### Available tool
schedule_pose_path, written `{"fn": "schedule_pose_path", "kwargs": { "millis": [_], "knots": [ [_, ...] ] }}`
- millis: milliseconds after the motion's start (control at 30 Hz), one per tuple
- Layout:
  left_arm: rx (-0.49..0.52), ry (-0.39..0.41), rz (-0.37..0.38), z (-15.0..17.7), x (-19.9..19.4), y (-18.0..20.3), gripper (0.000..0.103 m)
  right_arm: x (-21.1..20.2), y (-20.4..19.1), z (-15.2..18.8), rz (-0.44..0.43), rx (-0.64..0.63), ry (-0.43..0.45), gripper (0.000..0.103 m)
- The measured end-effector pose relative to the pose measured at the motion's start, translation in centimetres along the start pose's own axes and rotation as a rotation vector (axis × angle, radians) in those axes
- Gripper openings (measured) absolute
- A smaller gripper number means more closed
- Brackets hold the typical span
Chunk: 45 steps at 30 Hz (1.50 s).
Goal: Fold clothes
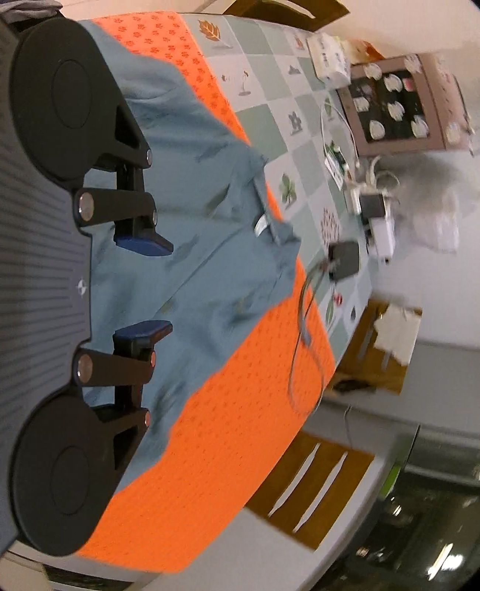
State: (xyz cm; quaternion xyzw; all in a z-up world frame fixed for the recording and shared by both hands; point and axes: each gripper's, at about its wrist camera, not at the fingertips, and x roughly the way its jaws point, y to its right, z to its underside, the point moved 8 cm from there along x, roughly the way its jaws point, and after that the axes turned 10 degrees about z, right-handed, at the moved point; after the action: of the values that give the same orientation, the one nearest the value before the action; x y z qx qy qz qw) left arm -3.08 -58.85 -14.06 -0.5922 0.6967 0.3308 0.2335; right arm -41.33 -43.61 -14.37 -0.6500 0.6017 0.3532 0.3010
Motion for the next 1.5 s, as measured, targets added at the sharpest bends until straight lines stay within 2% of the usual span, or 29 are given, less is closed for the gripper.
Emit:
{"fn": "schedule_pose_path", "kwargs": {
  "millis": [267, 700, 733, 767, 800, 833, 1067, 1200, 1333, 1433, 1500],
  "knots": [
    [-0.100, -0.033, 0.016, -2.8, 5.8, -5.4, 0.047, 0.7, -0.1, 0.1, 0.046, 0.060, -0.040, 0.027],
    [-0.252, -0.035, 0.040, -4.4, 12.7, -8.6, 0.046, 1.9, -1.2, 0.8, 0.070, 0.107, -0.090, 0.027],
    [-0.264, -0.034, 0.045, -4.4, 13.0, -8.8, 0.044, 2.1, -1.3, 0.9, 0.069, 0.109, -0.094, 0.027],
    [-0.274, -0.036, 0.050, -4.3, 13.1, -8.9, 0.026, 2.3, -1.4, 0.9, 0.069, 0.112, -0.099, 0.027],
    [-0.282, -0.045, 0.055, -4.2, 13.2, -9.0, 0.003, 2.5, -1.6, 1.0, 0.068, 0.111, -0.103, 0.027],
    [-0.290, -0.040, 0.053, -4.2, 13.0, -9.1, 0.002, 2.7, -1.8, 1.0, 0.066, 0.110, -0.106, 0.027],
    [-0.345, 0.056, 0.021, -4.8, 8.7, -10.2, 0.001, 3.1, -2.2, 1.2, 0.061, 0.100, -0.116, 0.027],
    [-0.345, 0.045, -0.021, -4.0, 7.3, -10.9, 0.001, 3.2, -2.2, 1.4, 0.061, 0.094, -0.120, 0.027],
    [-0.330, 0.012, -0.077, -2.9, 7.9, -11.9, 0.002, 3.2, -2.7, 1.2, 0.047, 0.080, -0.114, 0.027],
    [-0.340, 0.021, -0.103, -2.8, 8.1, -12.5, 0.010, 3.0, -3.6, 0.5, 0.023, 0.063, -0.094, 0.027],
    [-0.350, 0.039, -0.100, -3.2, 7.8, -12.6, 0.023, 2.8, -4.3, -0.2, -0.014, 0.070, -0.080, 0.027]
  ]
}}
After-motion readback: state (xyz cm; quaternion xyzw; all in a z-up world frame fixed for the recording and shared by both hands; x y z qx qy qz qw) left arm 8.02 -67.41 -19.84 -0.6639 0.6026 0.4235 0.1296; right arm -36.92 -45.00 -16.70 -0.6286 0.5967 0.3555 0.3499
